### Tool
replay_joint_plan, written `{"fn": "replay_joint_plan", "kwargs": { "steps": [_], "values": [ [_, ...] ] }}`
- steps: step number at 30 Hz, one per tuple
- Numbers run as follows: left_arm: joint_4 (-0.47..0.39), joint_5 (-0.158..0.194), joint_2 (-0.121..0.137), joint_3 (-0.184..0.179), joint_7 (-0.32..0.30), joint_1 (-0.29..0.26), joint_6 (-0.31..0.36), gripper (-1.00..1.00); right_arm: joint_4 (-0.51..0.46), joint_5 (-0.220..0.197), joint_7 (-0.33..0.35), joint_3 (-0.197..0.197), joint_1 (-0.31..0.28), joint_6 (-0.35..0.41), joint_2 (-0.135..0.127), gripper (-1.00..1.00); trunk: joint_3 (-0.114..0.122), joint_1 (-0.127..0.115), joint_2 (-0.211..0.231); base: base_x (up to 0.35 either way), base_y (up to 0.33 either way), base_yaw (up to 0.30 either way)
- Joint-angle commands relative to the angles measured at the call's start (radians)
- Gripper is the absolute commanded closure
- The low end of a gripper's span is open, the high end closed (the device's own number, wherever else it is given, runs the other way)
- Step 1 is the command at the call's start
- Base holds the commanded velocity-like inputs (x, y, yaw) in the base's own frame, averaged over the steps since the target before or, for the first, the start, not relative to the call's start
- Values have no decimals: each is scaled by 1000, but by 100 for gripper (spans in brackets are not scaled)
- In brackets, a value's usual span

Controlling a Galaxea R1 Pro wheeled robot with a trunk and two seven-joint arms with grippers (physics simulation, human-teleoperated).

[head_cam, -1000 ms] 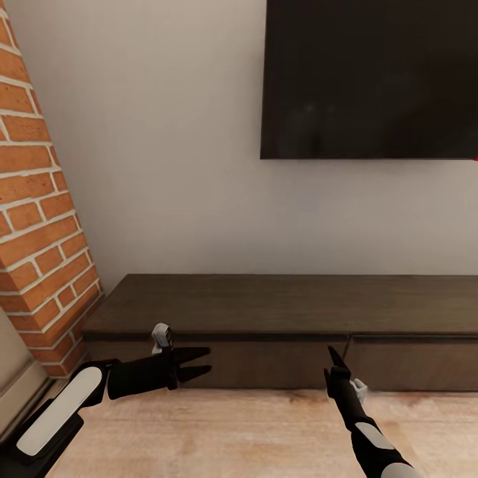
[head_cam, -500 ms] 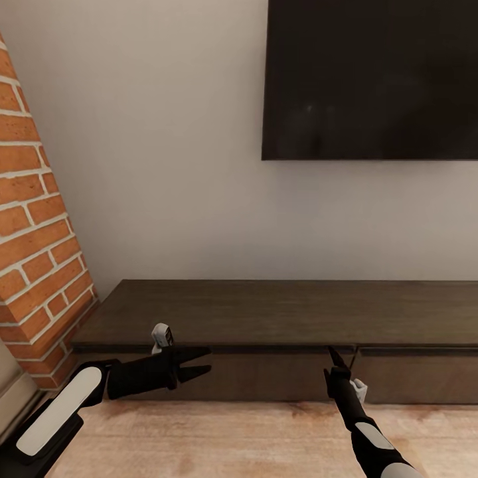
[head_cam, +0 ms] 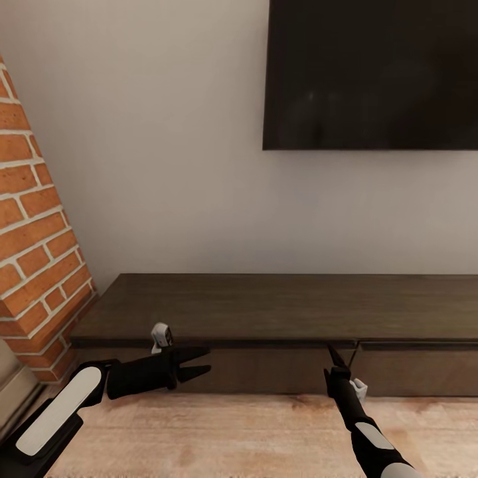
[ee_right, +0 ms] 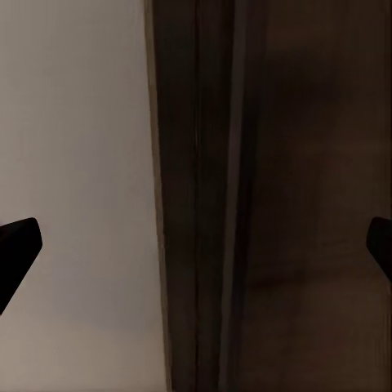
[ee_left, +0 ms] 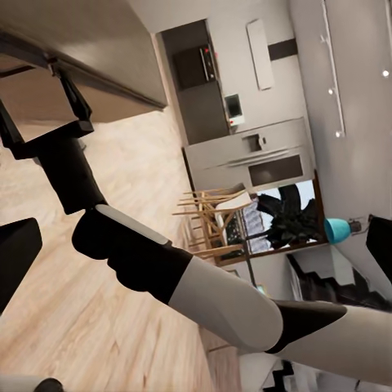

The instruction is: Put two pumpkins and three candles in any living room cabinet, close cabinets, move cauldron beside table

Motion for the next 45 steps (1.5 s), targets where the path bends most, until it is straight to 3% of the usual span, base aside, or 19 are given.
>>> {"fn": "replay_joint_plan", "kwargs": {
  "steps": [1, 9, 45],
  "values": [
    [0, -4, 1, -1, -7, -1, 0, -100, 1, -10, 3, -2, -1, 10, 0, -100, -5, 0, -1, 0, 0, 0],
    [0, -4, 1, -1, -7, -1, 0, -100, 1, -10, 4, -2, -1, 10, 0, -100, -28, 3, -2, 0, 0, 0],
    [0, -4, 0, -1, -7, -1, 0, -100, 1, -10, 4, 0, -1, 10, 1, -100, -28, 3, -2, 53, 0, 0]
  ]
}}
